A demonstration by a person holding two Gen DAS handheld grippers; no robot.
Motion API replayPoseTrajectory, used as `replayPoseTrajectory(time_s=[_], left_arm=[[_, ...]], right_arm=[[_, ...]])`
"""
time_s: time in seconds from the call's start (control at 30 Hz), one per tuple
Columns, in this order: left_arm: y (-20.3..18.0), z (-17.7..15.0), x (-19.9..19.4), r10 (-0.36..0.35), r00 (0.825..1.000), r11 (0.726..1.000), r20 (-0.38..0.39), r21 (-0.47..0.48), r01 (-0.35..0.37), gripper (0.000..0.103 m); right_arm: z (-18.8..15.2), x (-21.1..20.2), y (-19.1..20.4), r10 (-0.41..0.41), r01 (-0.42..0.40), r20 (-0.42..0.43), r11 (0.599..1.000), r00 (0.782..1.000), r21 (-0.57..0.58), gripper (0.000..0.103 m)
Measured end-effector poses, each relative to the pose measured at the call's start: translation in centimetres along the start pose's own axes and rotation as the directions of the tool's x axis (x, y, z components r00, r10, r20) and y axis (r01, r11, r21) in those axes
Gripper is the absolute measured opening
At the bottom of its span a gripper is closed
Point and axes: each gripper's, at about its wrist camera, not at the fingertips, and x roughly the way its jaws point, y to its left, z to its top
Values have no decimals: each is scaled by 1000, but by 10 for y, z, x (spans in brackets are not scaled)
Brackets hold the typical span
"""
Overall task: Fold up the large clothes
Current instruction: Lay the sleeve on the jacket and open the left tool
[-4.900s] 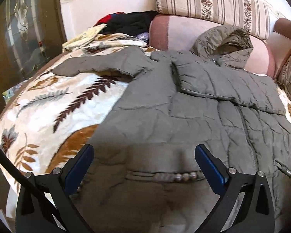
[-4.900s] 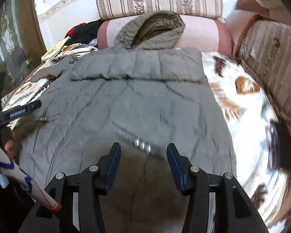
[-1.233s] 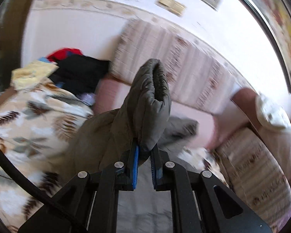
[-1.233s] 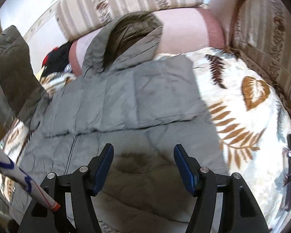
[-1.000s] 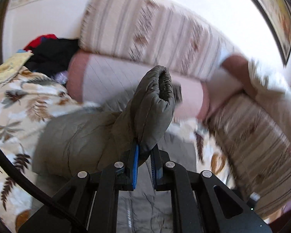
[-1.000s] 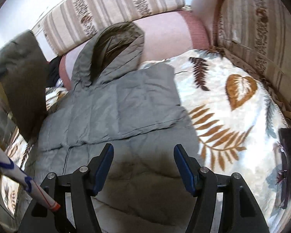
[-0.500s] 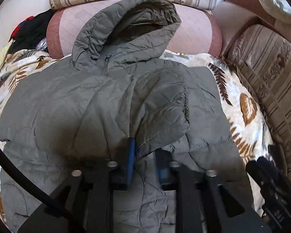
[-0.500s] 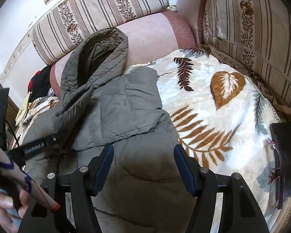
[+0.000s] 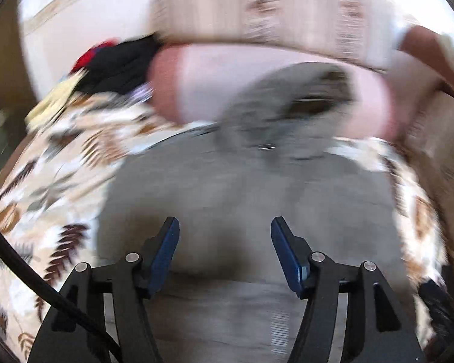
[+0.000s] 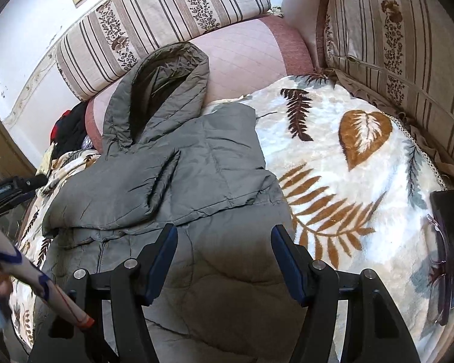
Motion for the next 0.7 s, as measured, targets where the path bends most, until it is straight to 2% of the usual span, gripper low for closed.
replayPoseTrajectory(time_s=[0.07,0.13,0.2,0.27,0.37,0.43,0.53,0.6,0.7], left_arm=[[35,0,23,68,997,996,-46,-55,-71,62],[63,-4,43,91,992,989,-87,-112,-100,62],[77,-15,66,36,989,985,-145,-164,-60,62],[77,-28,91,2,976,987,-219,-154,-36,63],[68,-33,94,50,978,991,-200,-109,-73,63],[63,-27,81,81,980,990,-182,-97,-100,61],[44,-23,49,117,991,992,-63,-39,-120,59],[19,-21,35,71,997,997,-21,5,-71,59],[-23,-22,37,11,999,997,-43,81,-8,60]], right_arm=[[-1,2,0,1,-1,-7,1000,1000,0,69],[-1,4,0,0,0,-14,1000,1000,-5,69],[-2,7,2,1,-1,-20,1000,1000,-10,69],[-2,10,4,-7,7,-26,1000,1000,-20,69],[-3,15,6,-10,9,-36,1000,999,-21,69],[-3,15,7,-14,14,-38,1000,999,-20,69],[-3,12,5,-15,15,-27,1000,1000,-10,69],[-2,9,4,-16,16,-16,1000,1000,-3,69],[-2,10,5,-14,14,-20,1000,1000,-3,69]])
